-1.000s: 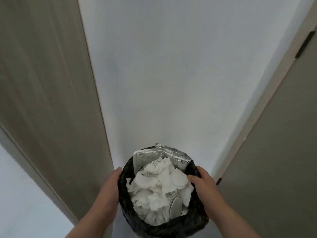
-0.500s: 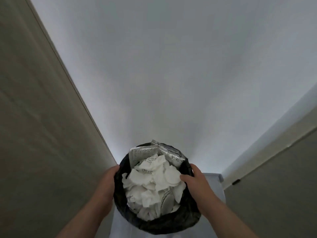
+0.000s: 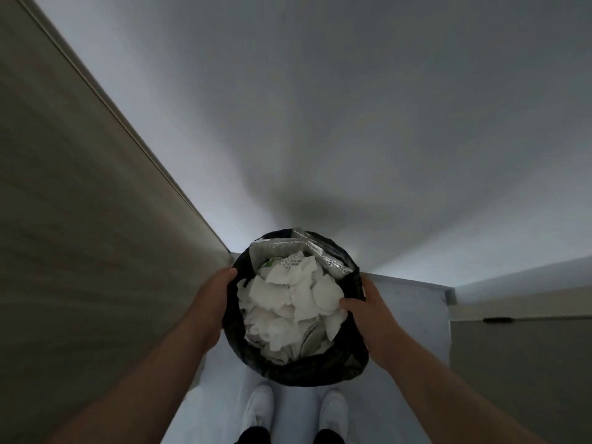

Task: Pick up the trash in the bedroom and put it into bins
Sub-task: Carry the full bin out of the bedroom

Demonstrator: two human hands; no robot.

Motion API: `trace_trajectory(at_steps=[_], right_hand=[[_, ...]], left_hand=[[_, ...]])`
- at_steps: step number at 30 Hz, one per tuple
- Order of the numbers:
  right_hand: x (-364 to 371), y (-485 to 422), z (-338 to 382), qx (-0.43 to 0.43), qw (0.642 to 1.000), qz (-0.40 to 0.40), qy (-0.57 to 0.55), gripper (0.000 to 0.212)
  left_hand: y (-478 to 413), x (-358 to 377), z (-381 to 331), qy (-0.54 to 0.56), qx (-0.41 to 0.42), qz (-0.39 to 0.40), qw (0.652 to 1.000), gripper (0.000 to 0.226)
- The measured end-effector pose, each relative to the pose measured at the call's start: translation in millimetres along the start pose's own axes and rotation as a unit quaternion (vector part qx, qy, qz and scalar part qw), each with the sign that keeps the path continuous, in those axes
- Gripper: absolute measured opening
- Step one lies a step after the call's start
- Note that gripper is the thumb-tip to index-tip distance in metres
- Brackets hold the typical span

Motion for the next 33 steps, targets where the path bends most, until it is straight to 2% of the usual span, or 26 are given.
trace_trajectory(at_steps=[6, 10, 14, 19, 24, 28, 33], right_hand=[[33.1, -89.8, -69.6, 0.022, 0.999, -0.020, 0.037, 0.043], [59.0, -144.7, -119.1, 0.026, 0.997, -0.003, 0.076, 0.043], [80.0, -193.4, -157.6, 0.043, 0.995, 0.019, 0.083, 0.044], [99.5, -245.5, -194.7, 0.058, 0.996, 0.025, 0.067, 0.043], [118.9, -281.5, -210.4, 0.075, 0.995, 0.044, 0.053, 0.044], [127.7, -298.4, -222.3, 0.091, 0.994, 0.029, 0.043, 0.045], [138.6, -301.2, -234.0, 0.111, 0.993, 0.030, 0.040, 0.045]], left_hand=[[-110.9, -15.6, 65.5, -0.026, -0.033, -0.019, 0.999, 0.028], [-180.3, -26.3, 100.5, -0.048, -0.035, -0.029, 0.998, 0.021], [-239.7, -33.3, 127.3, -0.049, -0.057, -0.027, 0.997, 0.034], [-302.2, -37.7, 151.1, -0.063, -0.041, -0.027, 0.997, 0.033], [-337.8, -38.2, 158.4, -0.040, -0.042, -0.030, 0.998, 0.044], [-352.1, -43.1, 160.3, -0.028, -0.023, -0.060, 0.998, 0.047], [-358.6, -45.7, 166.5, -0.040, 0.003, -0.049, 0.998, 0.037]])
Point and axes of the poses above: each hand's wrist, its own y-axis away from the middle knuckle, its own x-axis out of the palm, z = x × y, the point moved 5 cm from there along -y, towards the middle knuckle, and after that the axes turned 1 degree about -y, right-handed, at the moved point
